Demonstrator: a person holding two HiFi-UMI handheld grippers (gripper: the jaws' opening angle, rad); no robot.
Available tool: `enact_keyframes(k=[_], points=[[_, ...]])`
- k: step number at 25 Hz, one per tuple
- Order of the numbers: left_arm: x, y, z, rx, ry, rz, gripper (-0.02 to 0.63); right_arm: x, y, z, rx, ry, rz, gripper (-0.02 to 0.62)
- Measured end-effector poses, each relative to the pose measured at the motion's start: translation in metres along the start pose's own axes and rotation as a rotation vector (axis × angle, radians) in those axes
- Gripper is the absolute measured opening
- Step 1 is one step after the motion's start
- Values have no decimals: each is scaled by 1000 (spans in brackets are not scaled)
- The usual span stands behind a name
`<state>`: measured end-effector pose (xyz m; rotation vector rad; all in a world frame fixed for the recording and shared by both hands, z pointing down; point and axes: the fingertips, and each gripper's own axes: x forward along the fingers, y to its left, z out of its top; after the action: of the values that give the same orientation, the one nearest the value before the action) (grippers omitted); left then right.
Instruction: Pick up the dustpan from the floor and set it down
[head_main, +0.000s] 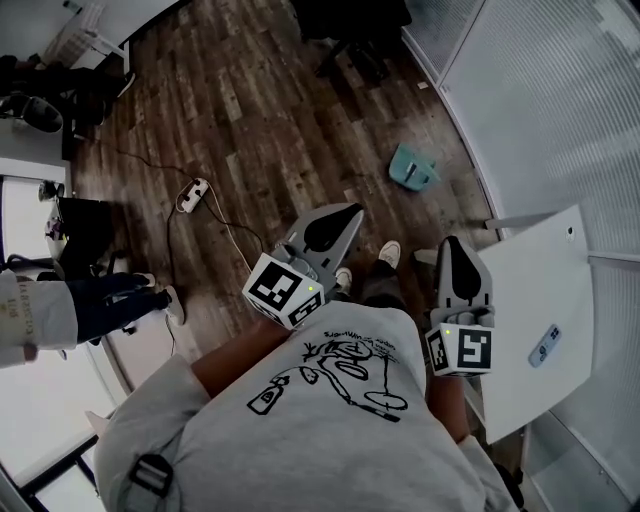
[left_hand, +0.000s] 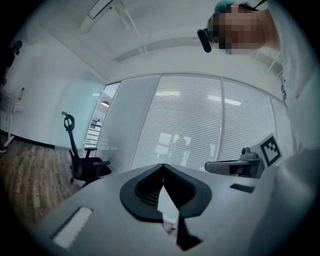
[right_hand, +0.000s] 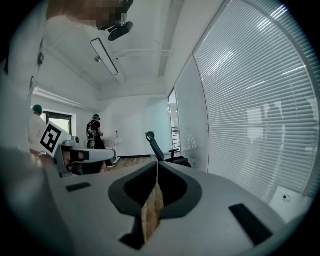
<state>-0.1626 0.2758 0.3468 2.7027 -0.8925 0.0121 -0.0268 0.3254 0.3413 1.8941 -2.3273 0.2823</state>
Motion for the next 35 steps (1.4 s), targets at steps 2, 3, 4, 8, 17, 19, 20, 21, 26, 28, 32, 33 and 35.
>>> enact_keyframes(k=[2,3,4,8,17,19,20,21,26,28,32,33,35], points=[[16,-1,2,5,-3,6,2,5,-15,4,-5,-6,8,9],[24,-2,3,10,-6,9,2,8,-24,5,-8,-8,10,9],[33,-3,4,15,-9,13,2,10,-34,6,-8,-9,12,9],[70,-9,12,15,-9,33,2,23,-75,12,-5,-9,21,9],[134,-24,20,22,-7,62,2,44,-137,23,-5,-4,67,9],[144,-24,22,23,-14,70,2,50,-145,25,-9,0,79,9],[149,-23,22,22,-17,75,2,52,-149,24,-12,3,83,9],[152,-23,21,19,-19,80,2,54,-152,22,-14,6,86,9],[163,-19,15,11,-15,98,2,62,-164,19,-22,17,99,9],[165,-15,14,9,-12,105,2,67,-164,18,-22,21,105,9],[174,-7,10,-1,-11,108,2,79,-166,15,-25,25,118,9],[178,-5,9,-2,-10,107,2,83,-167,15,-26,25,120,9],[186,1,11,-5,-8,100,2,91,-171,17,-26,27,117,9]])
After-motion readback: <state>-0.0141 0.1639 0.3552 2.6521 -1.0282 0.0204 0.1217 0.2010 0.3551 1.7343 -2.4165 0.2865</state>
